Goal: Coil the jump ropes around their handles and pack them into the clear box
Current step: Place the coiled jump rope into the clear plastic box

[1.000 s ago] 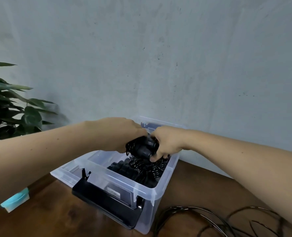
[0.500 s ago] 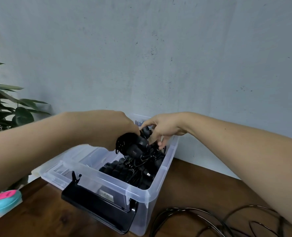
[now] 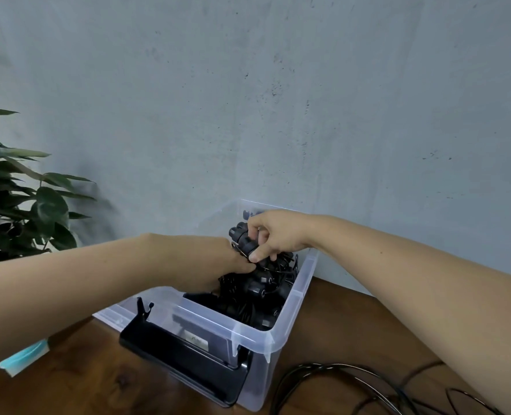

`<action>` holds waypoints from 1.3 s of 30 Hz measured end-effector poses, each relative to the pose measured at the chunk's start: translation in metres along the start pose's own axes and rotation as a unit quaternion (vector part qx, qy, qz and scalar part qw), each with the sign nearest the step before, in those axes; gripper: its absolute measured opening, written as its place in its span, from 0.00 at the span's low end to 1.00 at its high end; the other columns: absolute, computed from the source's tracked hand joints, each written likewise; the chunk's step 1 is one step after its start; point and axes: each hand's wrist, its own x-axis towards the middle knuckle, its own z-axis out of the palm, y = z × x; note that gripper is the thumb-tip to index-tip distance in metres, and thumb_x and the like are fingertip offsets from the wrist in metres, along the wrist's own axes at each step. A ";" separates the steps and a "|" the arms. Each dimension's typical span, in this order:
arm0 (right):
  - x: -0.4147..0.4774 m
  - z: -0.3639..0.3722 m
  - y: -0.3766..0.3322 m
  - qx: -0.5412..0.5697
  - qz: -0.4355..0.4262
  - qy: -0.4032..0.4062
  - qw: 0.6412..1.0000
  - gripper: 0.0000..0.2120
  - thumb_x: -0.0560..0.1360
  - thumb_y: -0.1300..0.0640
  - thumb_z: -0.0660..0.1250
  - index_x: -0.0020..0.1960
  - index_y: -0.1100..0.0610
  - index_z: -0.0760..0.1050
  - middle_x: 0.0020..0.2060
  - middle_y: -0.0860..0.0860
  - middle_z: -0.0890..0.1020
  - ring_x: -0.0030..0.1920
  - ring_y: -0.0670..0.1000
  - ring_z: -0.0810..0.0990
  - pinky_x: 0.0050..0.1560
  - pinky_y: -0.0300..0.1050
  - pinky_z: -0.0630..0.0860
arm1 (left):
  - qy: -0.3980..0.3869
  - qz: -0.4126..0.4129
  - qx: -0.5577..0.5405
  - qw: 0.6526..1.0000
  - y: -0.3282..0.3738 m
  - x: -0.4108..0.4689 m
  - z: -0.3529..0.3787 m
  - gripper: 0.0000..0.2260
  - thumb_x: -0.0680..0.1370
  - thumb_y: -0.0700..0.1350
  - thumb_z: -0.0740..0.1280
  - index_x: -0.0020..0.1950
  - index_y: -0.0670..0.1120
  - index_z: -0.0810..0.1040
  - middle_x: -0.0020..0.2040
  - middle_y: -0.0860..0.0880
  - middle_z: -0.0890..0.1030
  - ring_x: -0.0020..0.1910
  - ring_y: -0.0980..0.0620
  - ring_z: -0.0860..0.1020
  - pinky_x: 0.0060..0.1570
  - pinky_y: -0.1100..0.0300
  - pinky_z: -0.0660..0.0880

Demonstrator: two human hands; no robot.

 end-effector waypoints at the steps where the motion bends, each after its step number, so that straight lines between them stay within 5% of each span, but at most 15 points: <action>1: 0.000 0.001 0.000 -0.014 0.001 0.002 1.000 0.18 0.78 0.50 0.79 0.61 0.54 0.76 0.44 0.48 0.87 0.38 0.46 0.85 0.50 0.47 0.78 | -0.011 0.002 -0.017 1.000 -0.002 -0.006 0.000 0.23 0.81 0.47 0.68 0.74 0.59 0.70 0.54 0.51 0.82 0.44 0.55 0.77 0.49 0.56 0.76; 4: 0.001 0.005 -0.007 -0.074 -0.005 0.013 0.997 0.16 0.81 0.47 0.75 0.64 0.52 0.78 0.46 0.46 0.85 0.44 0.49 0.84 0.48 0.46 0.75 | 0.025 -0.010 -0.061 0.998 -0.008 -0.003 0.003 0.18 0.82 0.59 0.69 0.72 0.60 0.76 0.45 0.57 0.79 0.42 0.62 0.76 0.44 0.67 0.72; 8: 0.006 0.014 -0.017 -0.202 -0.005 0.022 0.979 0.07 0.85 0.51 0.67 0.56 0.54 0.81 0.42 0.49 0.79 0.44 0.52 0.75 0.37 0.44 0.68 | 0.127 0.010 -0.029 0.991 -0.008 0.011 0.009 0.18 0.74 0.60 0.78 0.59 0.52 0.86 0.56 0.57 0.76 0.48 0.59 0.72 0.49 0.55 0.74; 11: 0.012 0.021 -0.023 -0.233 0.011 0.023 0.972 0.09 0.85 0.60 0.63 0.57 0.64 0.79 0.47 0.60 0.83 0.39 0.55 0.74 0.31 0.43 0.65 | 0.096 -0.022 0.015 0.995 -0.004 0.017 0.002 0.18 0.71 0.62 0.78 0.57 0.56 0.87 0.55 0.59 0.78 0.51 0.57 0.75 0.49 0.54 0.76; 15: 0.007 0.021 -0.026 -0.257 0.028 0.016 0.966 0.08 0.82 0.65 0.63 0.53 0.63 0.81 0.44 0.59 0.83 0.39 0.56 0.75 0.31 0.46 0.65 | 0.041 -0.023 0.042 0.998 0.003 0.023 0.001 0.16 0.77 0.59 0.75 0.59 0.51 0.86 0.58 0.54 0.79 0.54 0.52 0.76 0.52 0.55 0.74; 17: -0.006 0.012 -0.032 -0.254 0.021 0.010 0.967 0.10 0.83 0.64 0.63 0.54 0.57 0.83 0.40 0.51 0.80 0.41 0.54 0.76 0.33 0.44 0.67 | 0.031 -0.018 0.027 0.999 0.005 0.018 -0.001 0.16 0.80 0.56 0.72 0.66 0.51 0.84 0.63 0.52 0.78 0.61 0.50 0.76 0.59 0.56 0.73; 19: -0.025 -0.001 -0.036 -0.231 0.002 0.027 0.972 0.15 0.85 0.60 0.63 0.66 0.51 0.83 0.47 0.45 0.83 0.48 0.50 0.80 0.42 0.41 0.73 | 0.048 -0.023 0.012 0.999 0.007 0.006 -0.005 0.16 0.83 0.56 0.69 0.70 0.55 0.82 0.65 0.54 0.79 0.64 0.52 0.76 0.62 0.58 0.71; 22: -0.054 -0.016 -0.030 -0.194 0.001 0.110 0.975 0.19 0.87 0.57 0.62 0.76 0.49 0.77 0.68 0.53 0.83 0.65 0.56 0.81 0.62 0.49 0.78 | 0.082 -0.062 -0.054 0.993 0.011 -0.011 -0.016 0.21 0.83 0.59 0.67 0.77 0.63 0.74 0.67 0.62 0.80 0.53 0.62 0.77 0.57 0.64 0.70; 27: -0.114 -0.009 -0.009 -0.159 0.001 0.214 0.964 0.18 0.86 0.59 0.61 0.73 0.50 0.80 0.67 0.52 0.84 0.64 0.57 0.82 0.65 0.56 0.78 | 0.142 -0.074 -0.099 0.982 0.024 -0.026 -0.032 0.16 0.83 0.57 0.68 0.72 0.61 0.79 0.64 0.60 0.82 0.62 0.60 0.79 0.52 0.76 0.68; 30: -0.154 -0.003 0.002 -0.131 -0.009 0.265 0.955 0.18 0.86 0.61 0.61 0.71 0.51 0.81 0.68 0.49 0.83 0.68 0.53 0.80 0.69 0.48 0.75 | 0.168 -0.077 -0.117 0.976 0.036 -0.030 -0.041 0.16 0.83 0.57 0.69 0.70 0.61 0.80 0.63 0.61 0.83 0.61 0.62 0.80 0.50 0.76 0.67; 35: -0.236 0.015 0.015 -0.060 0.014 0.302 0.951 0.15 0.86 0.57 0.64 0.70 0.47 0.82 0.66 0.42 0.83 0.66 0.42 0.78 0.59 0.20 0.63 | 0.237 -0.050 -0.125 0.962 0.080 -0.029 -0.057 0.13 0.82 0.56 0.70 0.67 0.61 0.82 0.60 0.62 0.84 0.58 0.62 0.81 0.55 0.68 0.73; 39: -0.304 0.040 0.026 0.021 0.056 0.308 0.950 0.14 0.85 0.55 0.67 0.67 0.44 0.83 0.62 0.36 0.84 0.63 0.33 0.78 0.62 0.22 0.66 | 0.266 0.003 -0.160 0.951 0.139 -0.019 -0.060 0.12 0.82 0.56 0.68 0.66 0.61 0.82 0.59 0.63 0.83 0.56 0.68 0.80 0.60 0.64 0.77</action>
